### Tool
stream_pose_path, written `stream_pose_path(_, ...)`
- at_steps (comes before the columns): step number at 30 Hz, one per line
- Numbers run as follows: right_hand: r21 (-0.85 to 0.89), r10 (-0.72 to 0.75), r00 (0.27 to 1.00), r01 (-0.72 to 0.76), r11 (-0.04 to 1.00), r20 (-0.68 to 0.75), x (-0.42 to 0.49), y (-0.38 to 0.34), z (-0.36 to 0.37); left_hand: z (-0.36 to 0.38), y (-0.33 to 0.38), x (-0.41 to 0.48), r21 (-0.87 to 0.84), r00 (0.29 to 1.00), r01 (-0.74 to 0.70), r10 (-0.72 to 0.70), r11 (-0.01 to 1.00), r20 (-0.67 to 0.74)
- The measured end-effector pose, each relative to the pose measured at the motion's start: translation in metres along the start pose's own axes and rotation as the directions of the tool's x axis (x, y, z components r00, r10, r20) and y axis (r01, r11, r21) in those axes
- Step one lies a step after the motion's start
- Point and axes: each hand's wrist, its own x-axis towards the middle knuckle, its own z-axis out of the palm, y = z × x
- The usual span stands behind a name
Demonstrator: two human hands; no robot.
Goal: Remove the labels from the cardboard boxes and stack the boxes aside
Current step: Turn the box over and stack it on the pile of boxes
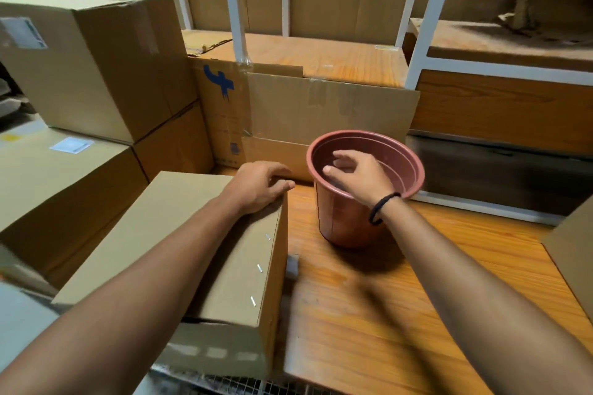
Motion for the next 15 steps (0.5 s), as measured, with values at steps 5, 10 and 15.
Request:
stream_pose_path(5, -0.049, -0.169, 0.972, 0.179, 0.983, 0.166, -0.074, -0.042, 0.054, -0.031, -0.050, -0.032, 0.039, 0.996, 0.094, -0.094, 0.995, -0.006)
stream_pose_path(10, -0.152, -0.054, 0.926, 0.119, 0.981, 0.374, -0.109, -0.054, 0.107, -0.063, -0.103, -0.094, 0.066, 0.994, 0.100, -0.102, 0.993, 0.039)
stream_pose_path(15, -0.252, 0.033, 0.918, 0.074, 0.965, 0.396, -0.111, -0.067, 0.105, -0.091, -0.139, -0.161, 0.023, 0.989, 0.085, -0.087, 0.996, 0.123)
